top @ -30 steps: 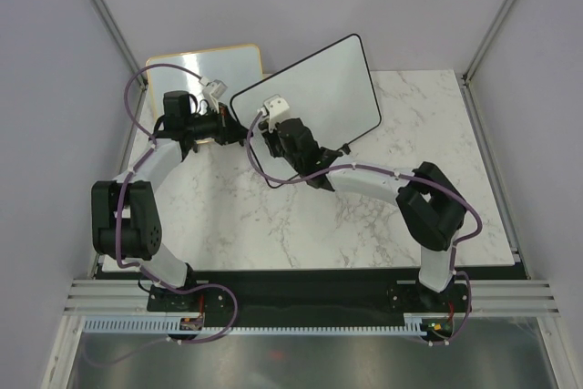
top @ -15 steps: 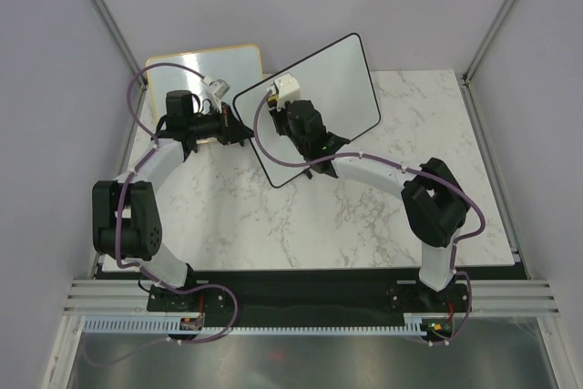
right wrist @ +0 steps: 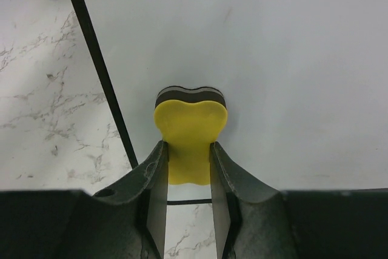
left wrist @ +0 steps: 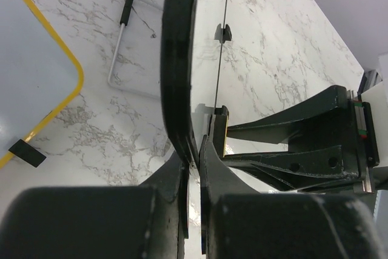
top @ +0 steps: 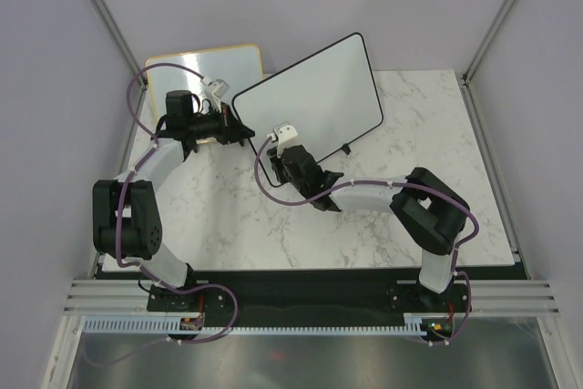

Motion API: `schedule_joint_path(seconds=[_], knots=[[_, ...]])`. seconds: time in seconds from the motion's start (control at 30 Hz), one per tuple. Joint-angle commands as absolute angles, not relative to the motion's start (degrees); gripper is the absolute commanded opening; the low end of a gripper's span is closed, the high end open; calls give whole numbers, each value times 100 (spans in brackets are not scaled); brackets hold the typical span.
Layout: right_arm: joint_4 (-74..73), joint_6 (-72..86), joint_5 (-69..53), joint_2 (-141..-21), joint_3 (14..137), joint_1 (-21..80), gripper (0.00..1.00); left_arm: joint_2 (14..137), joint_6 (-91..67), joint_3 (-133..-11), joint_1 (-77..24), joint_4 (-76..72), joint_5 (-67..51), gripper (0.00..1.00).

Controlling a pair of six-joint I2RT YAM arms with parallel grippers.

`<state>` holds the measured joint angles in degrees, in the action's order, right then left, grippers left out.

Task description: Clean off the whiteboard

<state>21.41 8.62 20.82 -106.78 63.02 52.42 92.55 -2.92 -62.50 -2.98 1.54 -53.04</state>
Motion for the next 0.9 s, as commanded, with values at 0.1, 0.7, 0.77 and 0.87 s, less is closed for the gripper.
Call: schedule_joint_path(seconds=[0.1, 0.7, 0.77, 0.87], knots=[[1846, 1257, 1986, -10846, 6108, 5212, 0, 9351, 483, -6249, -492, 343, -5326, 2], [1160, 721, 1925, -10627, 8148, 2717, 0, 9229, 658, -6258, -492, 492, -5282, 2], [1186, 703, 1951, -10469, 8008, 2620, 0, 9159, 720, -6275, -483, 580, -5282, 2], [1204, 764, 2039, -10082, 7630, 2383, 0, 9097, 765, -6275, -483, 615, -5265, 2]])
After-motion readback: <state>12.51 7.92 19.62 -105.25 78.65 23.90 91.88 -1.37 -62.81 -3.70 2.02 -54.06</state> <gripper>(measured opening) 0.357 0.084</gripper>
